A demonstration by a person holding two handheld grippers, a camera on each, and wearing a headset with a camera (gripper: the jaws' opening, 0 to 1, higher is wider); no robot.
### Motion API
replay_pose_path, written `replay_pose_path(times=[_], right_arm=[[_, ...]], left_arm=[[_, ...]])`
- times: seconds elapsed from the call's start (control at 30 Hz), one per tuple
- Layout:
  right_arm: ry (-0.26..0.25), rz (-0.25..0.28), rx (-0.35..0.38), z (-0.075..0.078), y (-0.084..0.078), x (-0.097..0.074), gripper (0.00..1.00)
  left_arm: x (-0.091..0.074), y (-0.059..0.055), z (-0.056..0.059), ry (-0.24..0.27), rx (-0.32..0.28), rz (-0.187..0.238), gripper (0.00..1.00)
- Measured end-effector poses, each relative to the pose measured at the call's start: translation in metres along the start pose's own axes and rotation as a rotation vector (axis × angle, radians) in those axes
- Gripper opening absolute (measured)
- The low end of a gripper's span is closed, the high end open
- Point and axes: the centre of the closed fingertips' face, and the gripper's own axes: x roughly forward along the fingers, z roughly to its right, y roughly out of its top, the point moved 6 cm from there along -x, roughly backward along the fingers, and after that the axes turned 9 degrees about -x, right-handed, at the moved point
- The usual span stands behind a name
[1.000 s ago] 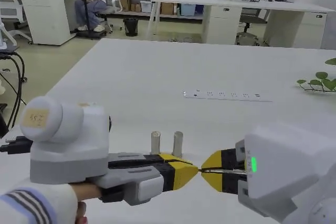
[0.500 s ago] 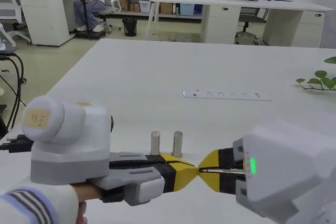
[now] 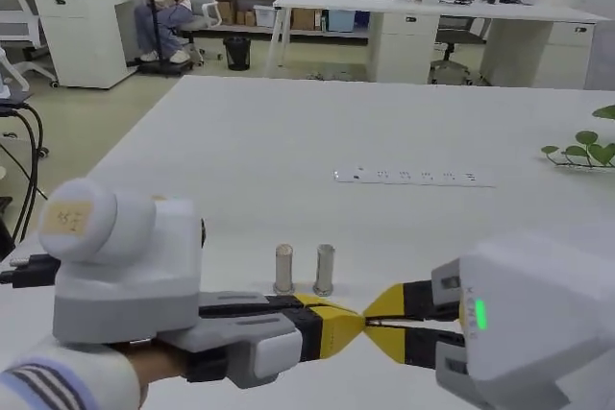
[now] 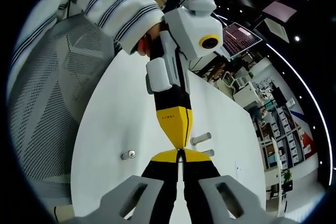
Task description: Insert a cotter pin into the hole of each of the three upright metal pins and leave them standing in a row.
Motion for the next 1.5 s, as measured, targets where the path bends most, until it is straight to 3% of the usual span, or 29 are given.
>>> replay_pose_path(times=[0.13, 0.17, 0.2, 0.23, 0.27, 0.33, 0.53, 0.7, 0.83, 0.9, 0.97, 1.1, 1.5], right_arm=[[0.005, 0.008, 0.016, -0.001, -0.002, 0.001, 0.00], [0.007, 0.031, 0.042, -0.002, -0.002, 0.002, 0.07], [0.001, 0.044, 0.083, -0.002, -0.002, 0.004, 0.20], [-0.011, 0.037, 0.086, 0.000, -0.004, 0.003, 0.26], [-0.006, 0.034, 0.083, 0.001, -0.006, 0.003, 0.26], [0.023, 0.029, 0.096, -0.002, -0.009, 0.003, 0.21], [0.081, 0.076, 0.263, -0.005, -0.016, 0.003, 0.23], [0.154, 0.147, 0.441, -0.009, -0.019, 0.001, 0.19], [0.201, 0.195, 0.545, -0.009, -0.022, -0.002, 0.16], [0.266, 0.218, 0.577, -0.014, -0.021, -0.004, 0.11], [0.290, 0.240, 0.631, -0.016, -0.021, -0.004, 0.11], [0.299, 0.276, 0.677, -0.016, -0.021, -0.006, 0.09], [0.351, 0.285, 0.718, -0.028, -0.021, -0.005, 0.02]], left_arm=[[0.001, -0.003, 0.000, 0.009, 0.017, -0.012, 0.00], [0.001, -0.003, 0.000, 0.014, 0.022, -0.016, 0.00], [0.001, -0.005, 0.000, 0.018, 0.033, -0.029, 0.00], [0.000, -0.006, 0.000, 0.017, 0.043, -0.037, 0.00], [0.000, -0.007, 0.001, 0.017, 0.060, -0.045, 0.00], [-0.001, -0.008, 0.002, 0.021, 0.097, -0.062, 0.00], [-0.003, -0.006, 0.007, 0.012, 0.172, -0.083, 0.00], [-0.005, -0.005, 0.012, -0.010, 0.297, -0.108, 0.00], [-0.006, -0.005, 0.014, -0.025, 0.347, -0.123, 0.00], [-0.006, -0.005, 0.016, -0.034, 0.363, -0.123, 0.00], [-0.006, -0.006, 0.018, -0.051, 0.379, -0.127, 0.00], [-0.006, -0.010, 0.020, -0.067, 0.424, -0.143, 0.00], [-0.004, -0.015, 0.024, -0.110, 0.460, -0.148, 0.00]])
